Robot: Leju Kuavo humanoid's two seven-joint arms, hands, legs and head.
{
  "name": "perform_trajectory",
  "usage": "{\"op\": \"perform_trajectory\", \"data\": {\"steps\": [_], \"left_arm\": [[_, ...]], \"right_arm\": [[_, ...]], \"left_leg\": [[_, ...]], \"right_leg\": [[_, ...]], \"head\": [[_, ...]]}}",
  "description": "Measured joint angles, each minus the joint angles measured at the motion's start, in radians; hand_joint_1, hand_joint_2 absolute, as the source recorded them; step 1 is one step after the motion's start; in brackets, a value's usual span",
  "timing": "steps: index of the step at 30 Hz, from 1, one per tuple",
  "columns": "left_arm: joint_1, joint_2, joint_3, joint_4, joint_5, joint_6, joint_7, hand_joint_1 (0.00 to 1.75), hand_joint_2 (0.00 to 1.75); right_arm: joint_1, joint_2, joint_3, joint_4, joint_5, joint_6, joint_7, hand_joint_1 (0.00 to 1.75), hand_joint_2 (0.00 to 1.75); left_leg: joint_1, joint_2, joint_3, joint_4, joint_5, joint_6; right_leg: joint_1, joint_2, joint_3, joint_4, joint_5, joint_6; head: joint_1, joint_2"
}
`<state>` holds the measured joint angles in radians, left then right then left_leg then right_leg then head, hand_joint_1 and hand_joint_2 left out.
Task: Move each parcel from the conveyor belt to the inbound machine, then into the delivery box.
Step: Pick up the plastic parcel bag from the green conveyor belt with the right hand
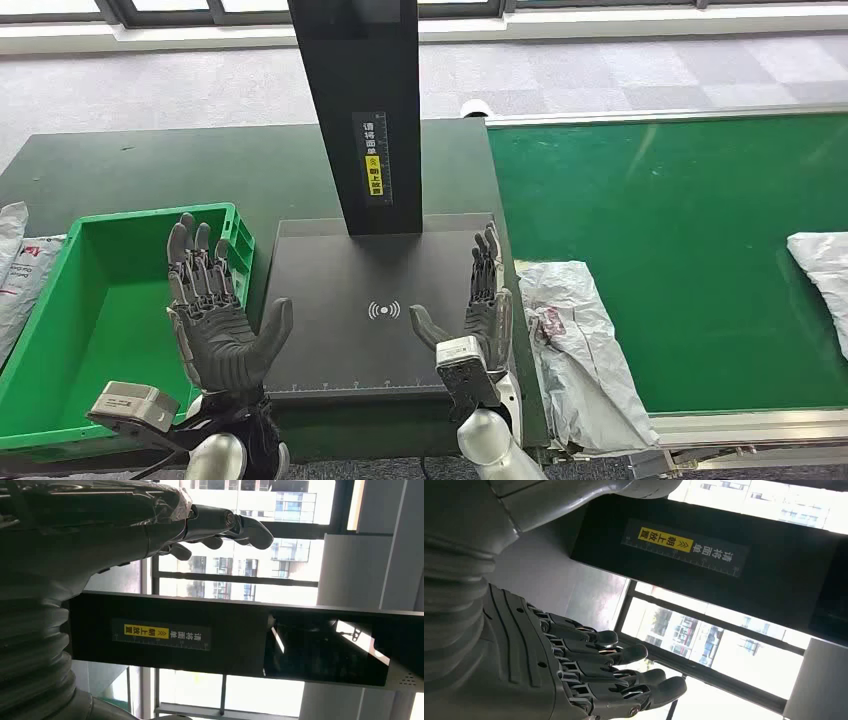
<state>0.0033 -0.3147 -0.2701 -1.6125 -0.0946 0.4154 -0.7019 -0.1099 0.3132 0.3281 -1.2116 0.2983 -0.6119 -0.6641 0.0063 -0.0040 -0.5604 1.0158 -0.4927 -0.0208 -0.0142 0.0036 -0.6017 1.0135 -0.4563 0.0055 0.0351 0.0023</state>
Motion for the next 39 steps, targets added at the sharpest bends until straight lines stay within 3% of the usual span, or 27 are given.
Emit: {"op": "perform_trajectory", "data": {"steps": [24,33,39], "left_arm": [[0.0,0.0,0.001,0.008,-0.006,-0.008,0.0,0.0,1.75],[0.007,-0.002,0.027,-0.002,0.013,-0.007,0.0,0.0,1.75],[0.012,-0.003,0.044,-0.018,0.024,-0.014,0.0,0.0,1.75]], "right_arm": [[0.008,0.003,-0.054,0.0,0.016,-0.01,0.004,0.0,1.75],[0.023,0.004,-0.14,0.006,0.269,-0.078,0.106,0.0,1.75],[0.048,0.004,-0.254,0.002,0.337,-0.089,0.126,0.0,1.75]], "left_leg": [[0.0,0.0,0.0,0.0,0.0,0.0],[0.0,0.0,0.0,0.0,0.0,0.0],[0.0,0.0,0.0,0.0,0.0,0.0]], "right_leg": [[0.0,0.0,0.0,0.0,0.0,0.0],[0.0,0.0,0.0,0.0,0.0,0.0],[-0.001,0.0,0.0,0.0,0.0,0.0]], "head": [[0.0,0.0],[0.0,0.0],[0.0,0.0]]}}
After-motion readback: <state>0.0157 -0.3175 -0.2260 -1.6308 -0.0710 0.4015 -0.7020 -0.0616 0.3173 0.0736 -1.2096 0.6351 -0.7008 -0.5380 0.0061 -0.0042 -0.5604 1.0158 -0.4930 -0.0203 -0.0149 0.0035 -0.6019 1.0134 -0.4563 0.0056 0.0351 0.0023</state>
